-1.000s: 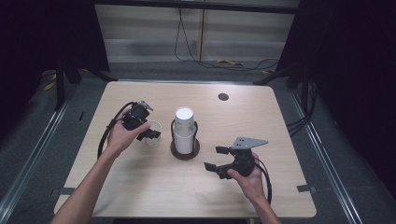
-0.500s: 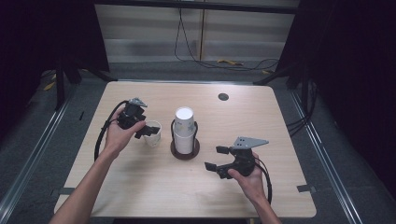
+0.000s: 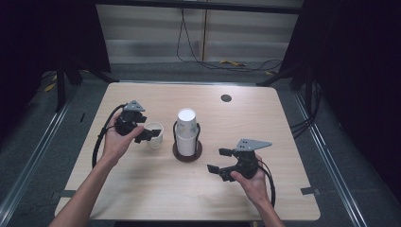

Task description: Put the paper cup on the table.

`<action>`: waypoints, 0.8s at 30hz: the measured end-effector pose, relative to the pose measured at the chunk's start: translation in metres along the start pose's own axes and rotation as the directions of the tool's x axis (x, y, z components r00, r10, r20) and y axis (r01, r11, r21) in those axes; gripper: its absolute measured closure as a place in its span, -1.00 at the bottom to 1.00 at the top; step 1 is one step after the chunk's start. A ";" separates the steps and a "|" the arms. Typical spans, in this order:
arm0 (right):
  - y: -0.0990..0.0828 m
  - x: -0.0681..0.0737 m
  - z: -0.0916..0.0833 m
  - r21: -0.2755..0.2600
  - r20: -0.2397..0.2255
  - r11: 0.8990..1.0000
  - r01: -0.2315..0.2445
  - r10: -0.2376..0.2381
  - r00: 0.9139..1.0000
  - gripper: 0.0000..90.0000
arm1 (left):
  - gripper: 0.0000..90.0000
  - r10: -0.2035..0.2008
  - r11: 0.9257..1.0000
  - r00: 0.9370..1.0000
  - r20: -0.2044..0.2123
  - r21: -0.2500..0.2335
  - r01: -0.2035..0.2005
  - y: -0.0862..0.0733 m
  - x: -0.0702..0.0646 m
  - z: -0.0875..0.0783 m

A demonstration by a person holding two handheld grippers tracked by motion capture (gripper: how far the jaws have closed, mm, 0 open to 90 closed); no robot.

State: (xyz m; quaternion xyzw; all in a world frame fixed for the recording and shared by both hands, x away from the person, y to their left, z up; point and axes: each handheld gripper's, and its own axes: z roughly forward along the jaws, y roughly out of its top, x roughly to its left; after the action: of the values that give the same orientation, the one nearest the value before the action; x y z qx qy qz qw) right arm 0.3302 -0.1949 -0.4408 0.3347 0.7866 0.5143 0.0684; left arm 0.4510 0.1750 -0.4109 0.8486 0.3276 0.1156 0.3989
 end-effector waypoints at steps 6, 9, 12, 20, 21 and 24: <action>0.000 0.000 -0.001 0.002 0.004 1.000 -0.001 0.001 1.000 -0.64 | -0.60 0.007 0.999 1.000 0.026 -0.031 -0.006 -0.008 -0.007 -0.004; -0.001 0.000 0.000 0.004 0.006 1.000 -0.001 0.001 1.000 -0.64 | -0.59 0.011 0.998 1.000 0.017 -0.060 -0.010 -0.013 -0.011 -0.007; -0.001 -0.001 0.000 0.006 0.008 1.000 -0.001 0.001 1.000 -0.64 | -0.59 0.005 0.996 1.000 0.021 -0.094 -0.003 -0.018 -0.013 -0.011; -0.001 -0.002 -0.001 0.003 0.015 1.000 -0.008 0.008 1.000 -0.63 | -0.59 -0.045 0.990 0.999 0.028 -0.136 0.048 -0.035 -0.018 -0.015; -0.002 -0.003 -0.001 0.000 0.017 1.000 -0.009 0.009 1.000 -0.63 | -0.59 -0.042 0.990 0.998 0.043 -0.136 0.047 -0.038 -0.020 -0.016; -0.003 -0.003 -0.001 0.003 0.019 1.000 -0.010 0.010 1.000 -0.63 | -0.59 -0.011 0.993 0.998 0.062 -0.117 0.018 -0.044 -0.024 -0.019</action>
State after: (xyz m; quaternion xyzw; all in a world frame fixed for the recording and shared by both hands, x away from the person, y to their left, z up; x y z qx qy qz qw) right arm 0.3308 -0.1981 -0.4435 0.3437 0.7851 0.5101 0.0725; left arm 0.4035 0.1910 -0.4295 0.8245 0.3139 0.1058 0.4588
